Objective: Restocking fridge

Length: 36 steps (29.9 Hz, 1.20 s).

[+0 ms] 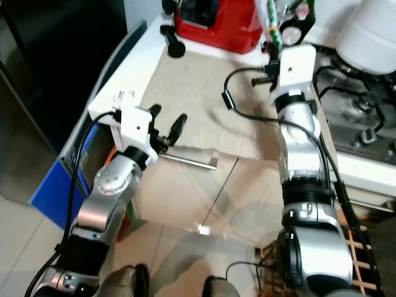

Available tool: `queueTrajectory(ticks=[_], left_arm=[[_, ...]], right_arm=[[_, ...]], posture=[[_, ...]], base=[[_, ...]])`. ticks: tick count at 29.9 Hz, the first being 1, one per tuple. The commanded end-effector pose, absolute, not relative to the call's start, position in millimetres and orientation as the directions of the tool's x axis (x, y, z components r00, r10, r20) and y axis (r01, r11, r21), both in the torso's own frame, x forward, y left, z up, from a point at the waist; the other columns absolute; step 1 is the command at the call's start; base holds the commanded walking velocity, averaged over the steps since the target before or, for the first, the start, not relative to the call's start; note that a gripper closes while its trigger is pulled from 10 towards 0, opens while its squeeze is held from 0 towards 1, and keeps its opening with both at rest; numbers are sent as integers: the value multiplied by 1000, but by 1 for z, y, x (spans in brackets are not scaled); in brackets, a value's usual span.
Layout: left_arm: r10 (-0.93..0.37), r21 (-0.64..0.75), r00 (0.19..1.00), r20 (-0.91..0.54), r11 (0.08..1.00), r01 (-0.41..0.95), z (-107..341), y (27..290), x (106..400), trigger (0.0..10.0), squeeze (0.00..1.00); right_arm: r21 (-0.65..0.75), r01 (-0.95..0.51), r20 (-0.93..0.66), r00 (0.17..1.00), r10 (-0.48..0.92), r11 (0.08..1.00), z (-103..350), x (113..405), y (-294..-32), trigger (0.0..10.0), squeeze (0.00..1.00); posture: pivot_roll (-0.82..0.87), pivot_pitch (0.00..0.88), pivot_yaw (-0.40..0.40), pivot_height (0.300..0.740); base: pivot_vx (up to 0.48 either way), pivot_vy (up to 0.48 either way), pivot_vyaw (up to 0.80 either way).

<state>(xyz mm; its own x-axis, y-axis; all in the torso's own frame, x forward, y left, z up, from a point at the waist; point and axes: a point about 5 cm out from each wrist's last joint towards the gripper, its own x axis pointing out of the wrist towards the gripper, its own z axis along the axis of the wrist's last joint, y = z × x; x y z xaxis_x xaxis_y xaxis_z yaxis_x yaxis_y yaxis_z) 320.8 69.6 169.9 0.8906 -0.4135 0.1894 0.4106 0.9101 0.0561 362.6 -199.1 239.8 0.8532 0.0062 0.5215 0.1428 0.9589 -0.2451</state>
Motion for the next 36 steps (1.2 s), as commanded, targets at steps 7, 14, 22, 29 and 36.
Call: queueTrajectory(ticks=[7, 14, 22, 29, 36], left_arm=[[-406, 119, 878, 253, 914, 389, 181, 79, 328, 10000, 0], [-450, 148, 860, 240, 893, 425, 181, 70, 330, 10000, 0], [-472, 86, 861, 188, 882, 464, 168, 71, 335, 10000, 0], [-437, 51, 883, 172, 899, 435, 165, 71, 341, 10000, 0], [-423, 38, 888, 178, 905, 423, 166, 68, 342, 10000, 0]], right_arm=[[-240, 382, 633, 758, -154, 893, 227, 318, -201, 0, 0], [-251, 429, 489, 830, -269, 868, 163, 282, -204, 0, 0], [-263, 468, 430, 840, -331, 844, 145, 263, -203, 0, 0], [-247, 449, 422, 848, -322, 859, 150, 270, -200, 0, 0], [-261, 377, 414, 876, -250, 889, 156, 286, -191, 0, 0]], posture=[[18, 3, 2, 740], [-16, 0, 18, 740], [-40, 0, 45, 740], [-32, 0, 30, 740], [-19, 0, 16, 740]], base=[[0, 0, 0], [0, 0, 0], [0, 0, 0], [0, 0, 0], [0, 0, 0]])
